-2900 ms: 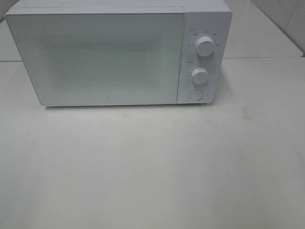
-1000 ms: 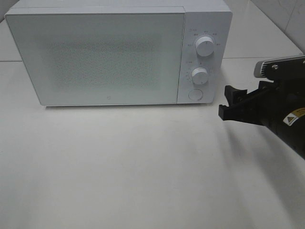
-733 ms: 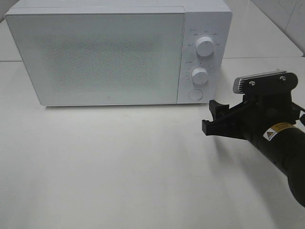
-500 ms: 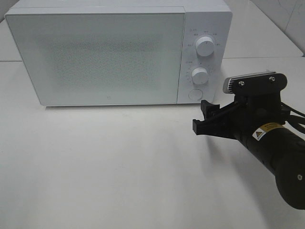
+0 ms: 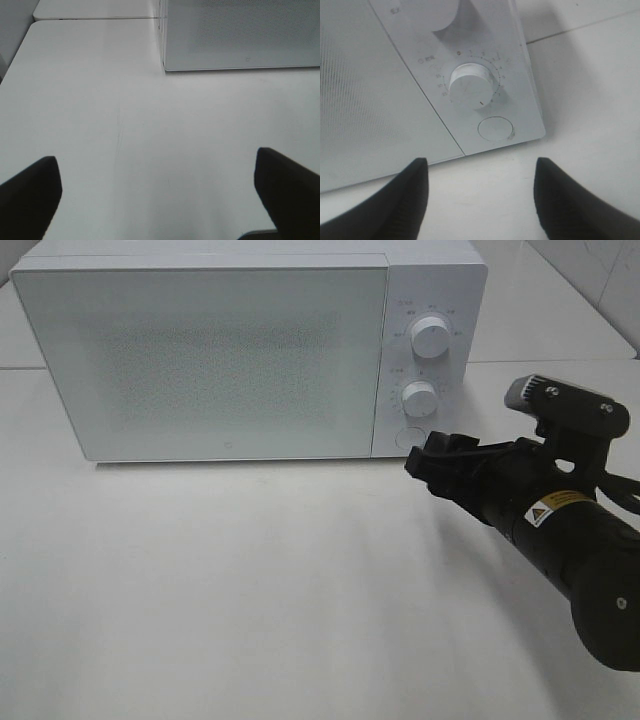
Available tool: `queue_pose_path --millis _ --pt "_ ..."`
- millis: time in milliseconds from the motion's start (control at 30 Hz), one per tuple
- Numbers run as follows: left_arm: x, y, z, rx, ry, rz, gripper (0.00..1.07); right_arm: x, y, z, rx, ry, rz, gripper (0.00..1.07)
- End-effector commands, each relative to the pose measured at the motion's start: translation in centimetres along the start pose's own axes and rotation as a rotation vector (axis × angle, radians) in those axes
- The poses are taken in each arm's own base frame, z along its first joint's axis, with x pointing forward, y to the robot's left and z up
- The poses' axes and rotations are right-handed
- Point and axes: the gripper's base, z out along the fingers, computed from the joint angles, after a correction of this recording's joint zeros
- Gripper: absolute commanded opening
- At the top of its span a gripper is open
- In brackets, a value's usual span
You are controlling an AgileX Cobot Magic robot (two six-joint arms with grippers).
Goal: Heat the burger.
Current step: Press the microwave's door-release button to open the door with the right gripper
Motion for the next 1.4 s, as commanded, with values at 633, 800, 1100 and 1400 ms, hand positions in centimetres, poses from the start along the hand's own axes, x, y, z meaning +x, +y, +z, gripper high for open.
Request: queue_pose_path --millis 633,800,1100,1400 --pt "0.1 0.0 -0.1 -0.001 -0.025 -0.003 0.99 0.2 -0.1 0.1 0.045 0.014 1.08 0.0" --pt "0.1 0.0 -0.1 -0.001 -0.025 -0.003 0.99 0.4 -0.2 0.2 0.1 0.021 1.141 0.0" --pt "0.1 0.0 -0.1 -0.001 -0.025 -0.003 0.99 -0.1 0.5 1.2 0.119 0.009 1.168 0.0" --pt "0.1 0.0 -0.1 -0.001 -0.025 -0.003 0.99 1.0 0.9 3.2 0.135 -0.007 1.189 0.0"
